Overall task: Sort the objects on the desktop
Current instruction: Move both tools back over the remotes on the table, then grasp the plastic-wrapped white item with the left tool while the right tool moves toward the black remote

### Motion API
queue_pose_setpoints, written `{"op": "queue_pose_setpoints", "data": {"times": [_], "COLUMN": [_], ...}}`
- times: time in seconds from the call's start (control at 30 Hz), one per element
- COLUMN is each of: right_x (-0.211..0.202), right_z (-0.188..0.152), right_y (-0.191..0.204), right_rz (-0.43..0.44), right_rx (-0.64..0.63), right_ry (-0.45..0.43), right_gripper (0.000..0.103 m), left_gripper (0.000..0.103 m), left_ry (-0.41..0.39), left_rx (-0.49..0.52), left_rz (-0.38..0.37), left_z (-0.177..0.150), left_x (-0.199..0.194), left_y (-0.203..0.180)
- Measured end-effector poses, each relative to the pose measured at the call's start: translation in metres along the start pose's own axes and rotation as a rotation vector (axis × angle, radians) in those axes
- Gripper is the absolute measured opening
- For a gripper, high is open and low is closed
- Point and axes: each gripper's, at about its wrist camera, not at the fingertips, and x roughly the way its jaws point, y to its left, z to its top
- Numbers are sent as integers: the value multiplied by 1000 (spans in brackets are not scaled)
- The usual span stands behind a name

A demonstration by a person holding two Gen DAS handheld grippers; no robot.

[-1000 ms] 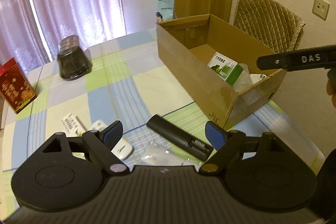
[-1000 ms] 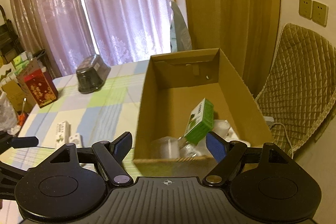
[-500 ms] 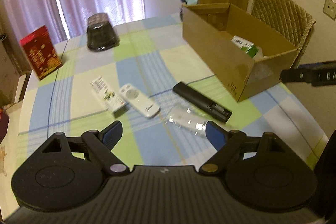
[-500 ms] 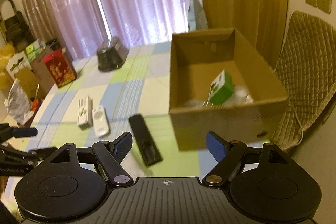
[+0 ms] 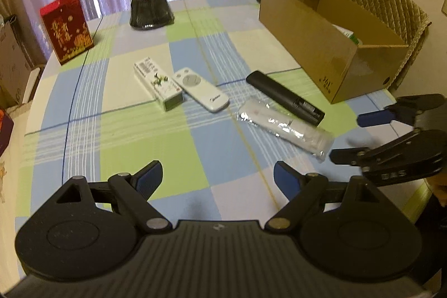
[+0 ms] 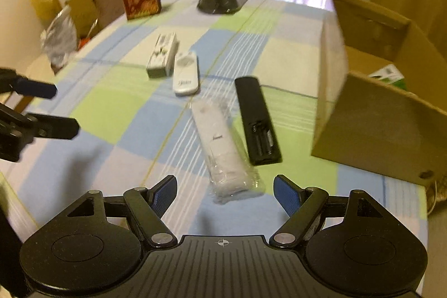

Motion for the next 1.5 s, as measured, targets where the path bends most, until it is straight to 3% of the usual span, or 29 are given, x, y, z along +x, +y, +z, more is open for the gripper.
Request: {"op": "queue_pose_setpoints", "data": {"times": [0.27, 0.33, 0.4, 0.47, 0.6, 0.8, 0.97, 1.0, 1.03, 1.1, 1.4, 1.5], "right_x": [38, 44, 50, 52, 49, 41, 38, 36, 34, 29, 6, 7], "right_z": [1, 2, 2, 2, -1, -15, -23, -23, -23, -24, -20, -18], "right_y": [-8, -10, -12, -10, 0, 43, 70, 73, 75, 77, 22, 2], "right_rz": [-4, -2, 0, 3, -9, 86, 205, 220, 233, 247, 65, 18], "right_rx": [-41, -44, -48, -58, -63, -95, -41, -42, -45, -60, -78, -64], "right_ry": [45, 61, 77, 87, 82, 97, 104, 101, 97, 81, 1, 1], "right_gripper": [79, 60, 59, 46, 39, 39, 39, 42, 53, 61, 61, 61], "left_gripper": [84, 84, 84, 84, 84, 84, 84, 84, 84, 84, 84, 81], "left_ry": [23, 28, 33, 39, 47, 38, 36, 38, 41, 50, 96, 112], "left_rx": [-31, -39, -48, -57, -69, -99, -140, -147, -153, -169, -251, -233], "left_rz": [-17, -23, -26, -29, -31, -18, 16, 23, 31, 46, 8, 52], "left_z": [-6, -7, -8, -9, -12, -15, -22, -24, -27, -31, -42, -44], "left_x": [17, 21, 25, 29, 32, 25, 14, 13, 12, 12, 42, 59], "left_y": [6, 7, 8, 8, 10, 18, 31, 34, 35, 37, 1, -18]}}
